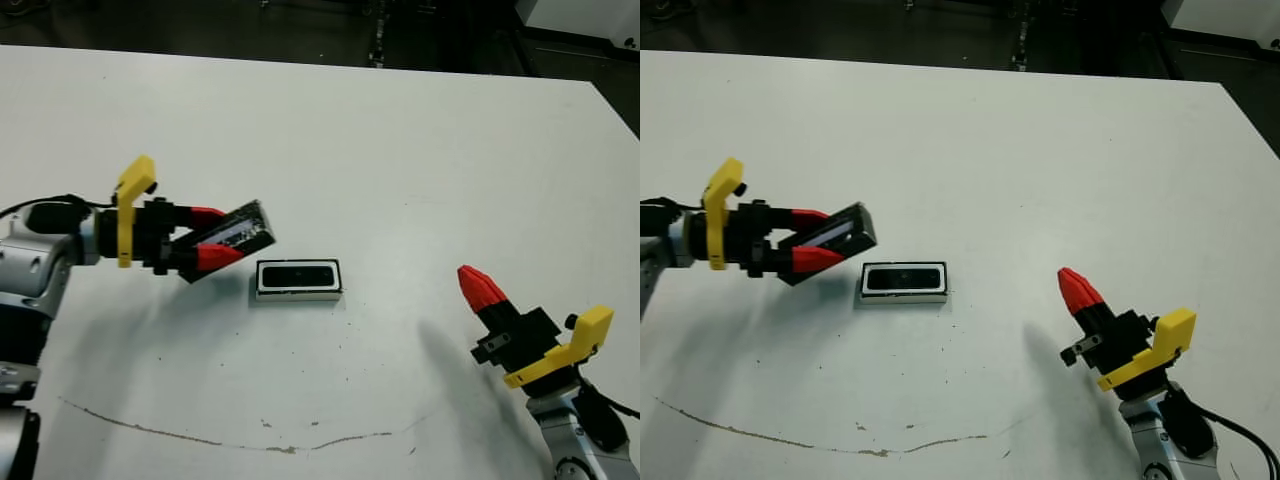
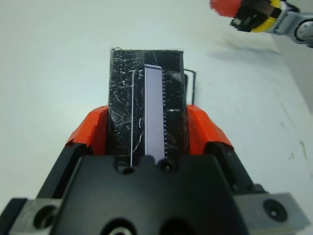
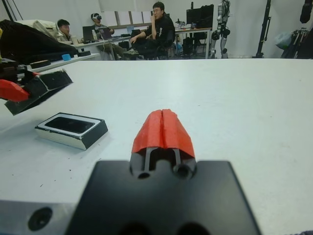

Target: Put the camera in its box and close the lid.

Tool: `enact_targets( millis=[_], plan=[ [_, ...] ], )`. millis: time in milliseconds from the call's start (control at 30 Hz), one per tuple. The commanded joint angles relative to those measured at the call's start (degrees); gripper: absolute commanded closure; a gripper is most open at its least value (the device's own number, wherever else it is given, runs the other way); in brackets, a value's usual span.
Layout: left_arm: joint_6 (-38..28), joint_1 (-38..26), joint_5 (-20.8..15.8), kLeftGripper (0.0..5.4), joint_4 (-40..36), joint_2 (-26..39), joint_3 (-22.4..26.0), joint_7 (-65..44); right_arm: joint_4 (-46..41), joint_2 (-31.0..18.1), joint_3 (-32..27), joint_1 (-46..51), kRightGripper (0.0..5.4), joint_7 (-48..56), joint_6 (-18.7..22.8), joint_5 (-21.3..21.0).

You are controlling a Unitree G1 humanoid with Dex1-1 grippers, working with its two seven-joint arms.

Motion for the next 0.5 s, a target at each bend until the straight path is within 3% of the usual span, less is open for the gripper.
enact_targets(
  millis=[33, 500],
  plan=[
    [-1.4, -1.4, 1.3, 2.25, 1.1, -1.4, -1.6, -0.2, -0.2, -0.6, -0.4, 0.6, 5.4, -0.3, 0.6, 0.2],
    [-2.4, -2.3, 4.0, 2.25, 4.2, -4.5, -4.4, 0.8, -0.2, -1.3, -0.5, 0.4, 5.4, -0.1, 0.6, 0.6]
  ],
)
